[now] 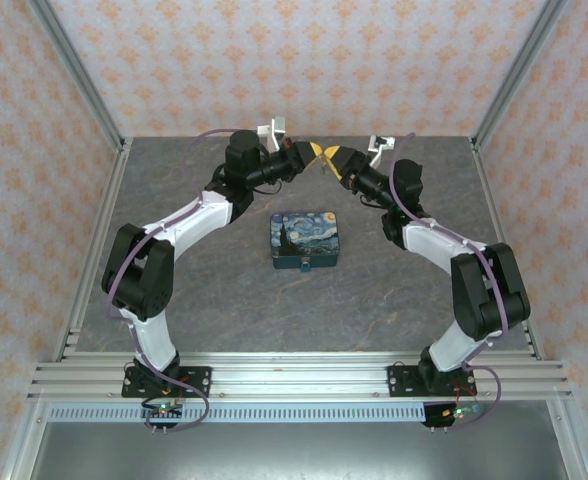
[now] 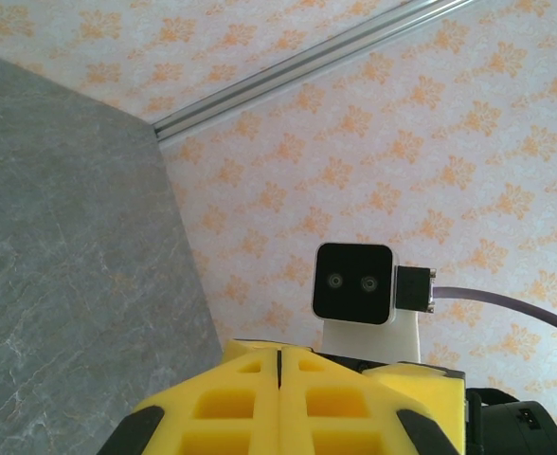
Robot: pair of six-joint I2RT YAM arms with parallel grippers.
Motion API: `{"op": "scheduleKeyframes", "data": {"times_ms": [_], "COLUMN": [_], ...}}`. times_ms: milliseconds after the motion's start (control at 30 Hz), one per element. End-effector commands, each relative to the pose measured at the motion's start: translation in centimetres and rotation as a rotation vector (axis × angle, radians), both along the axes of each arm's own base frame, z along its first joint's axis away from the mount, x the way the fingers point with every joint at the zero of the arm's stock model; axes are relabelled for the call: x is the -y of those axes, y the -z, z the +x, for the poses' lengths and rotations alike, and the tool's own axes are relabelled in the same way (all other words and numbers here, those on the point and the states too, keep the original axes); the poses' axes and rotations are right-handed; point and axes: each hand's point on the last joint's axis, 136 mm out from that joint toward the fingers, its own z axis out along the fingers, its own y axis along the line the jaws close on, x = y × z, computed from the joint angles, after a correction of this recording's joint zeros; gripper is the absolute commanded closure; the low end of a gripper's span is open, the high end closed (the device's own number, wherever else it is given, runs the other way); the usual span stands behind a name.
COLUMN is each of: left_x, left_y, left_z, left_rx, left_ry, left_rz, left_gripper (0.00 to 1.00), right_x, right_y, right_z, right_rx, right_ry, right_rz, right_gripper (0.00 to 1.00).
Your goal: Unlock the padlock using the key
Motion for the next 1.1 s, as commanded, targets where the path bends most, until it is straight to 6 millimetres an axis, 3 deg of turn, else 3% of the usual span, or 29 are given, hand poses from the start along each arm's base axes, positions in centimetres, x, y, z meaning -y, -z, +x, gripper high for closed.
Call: {"op": "scheduleKeyframes", "data": {"times_ms": [0, 1067], "left_x": [0.5, 1.1], "left_y": [-1.6, -0.5], "left_z": [-0.6, -0.5], "left_rx": [0.03, 0.0], "left_ry": [0.032, 0.036], "left_rz": [-0.013, 0.011], "left_gripper": [1.0, 1.0], "right_x": [-0.4, -2.1], "right_y": [-1.6, -1.0], "right_z": [-0.2, -0.7], "right_rx": [0.069, 0.057], "right_ry": [-0.043, -0.108], "right_rz": [0.021, 0.02], "right_gripper": [0.61, 0.79]}}
